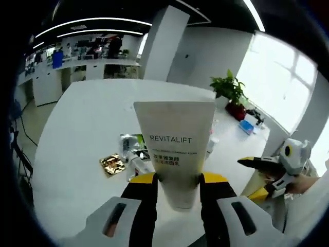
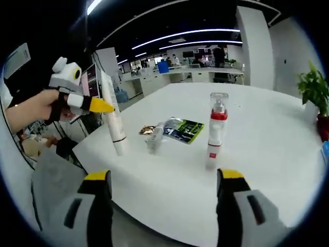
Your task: Arrange the skincare products in the storage area until every visible bottle or jar stands upright without overlapping.
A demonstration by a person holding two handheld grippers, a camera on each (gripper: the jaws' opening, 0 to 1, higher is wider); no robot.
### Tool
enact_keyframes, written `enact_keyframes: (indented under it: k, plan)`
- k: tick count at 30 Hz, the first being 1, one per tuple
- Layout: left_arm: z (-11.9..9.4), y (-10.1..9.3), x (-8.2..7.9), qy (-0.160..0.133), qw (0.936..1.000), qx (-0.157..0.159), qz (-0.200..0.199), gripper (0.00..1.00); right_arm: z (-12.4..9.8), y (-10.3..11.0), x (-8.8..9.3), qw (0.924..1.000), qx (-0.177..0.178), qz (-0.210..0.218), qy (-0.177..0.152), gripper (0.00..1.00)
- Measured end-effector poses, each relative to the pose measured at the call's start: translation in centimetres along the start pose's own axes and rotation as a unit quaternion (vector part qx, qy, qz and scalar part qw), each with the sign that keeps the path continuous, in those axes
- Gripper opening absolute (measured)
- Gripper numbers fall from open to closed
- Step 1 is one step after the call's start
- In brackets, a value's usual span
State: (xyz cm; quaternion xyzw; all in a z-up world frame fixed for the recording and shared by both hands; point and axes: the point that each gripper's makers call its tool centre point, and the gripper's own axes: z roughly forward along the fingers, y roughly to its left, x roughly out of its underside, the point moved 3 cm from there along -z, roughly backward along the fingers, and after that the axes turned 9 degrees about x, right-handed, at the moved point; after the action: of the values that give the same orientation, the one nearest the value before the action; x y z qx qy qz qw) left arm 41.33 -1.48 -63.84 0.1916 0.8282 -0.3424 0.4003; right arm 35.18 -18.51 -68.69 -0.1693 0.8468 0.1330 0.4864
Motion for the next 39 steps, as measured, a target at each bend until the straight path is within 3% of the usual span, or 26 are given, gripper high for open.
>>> enact_keyframes:
  k: [14,23,29,33,39]
  plan:
    - [0.6,-4.7,0.0,-0.015,0.9992,0.031,-0.02,0.29,0.0,3.9,-4.0,0.9968,-0.051,-0.037,-0.049,0.74]
    - [0.9,-7.2,-0.2,-0.024,0.9979,0.053,-0.027,0.29,0.2,6.0,-4.7,0.9927,-0.082,-0.069,-0.057,0.67]
    - [1.3,-8.3,0.3,-0.022,0.9973,0.064,-0.029,0.29,0.3,5.9,-5.1,0.992,-0.077,-0.077,-0.064,0.53]
    - [1.3,-8.8,0.4,-0.024,0.9965,0.073,-0.033,0.29,0.0,5.5,-5.0,0.9929,-0.072,-0.069,-0.065,0.36]
    - [1.4,-9.4,0.7,-0.023,0.9961,0.079,-0.034,0.29,-0.3,5.4,-4.5,0.994,-0.062,-0.066,-0.061,0.23]
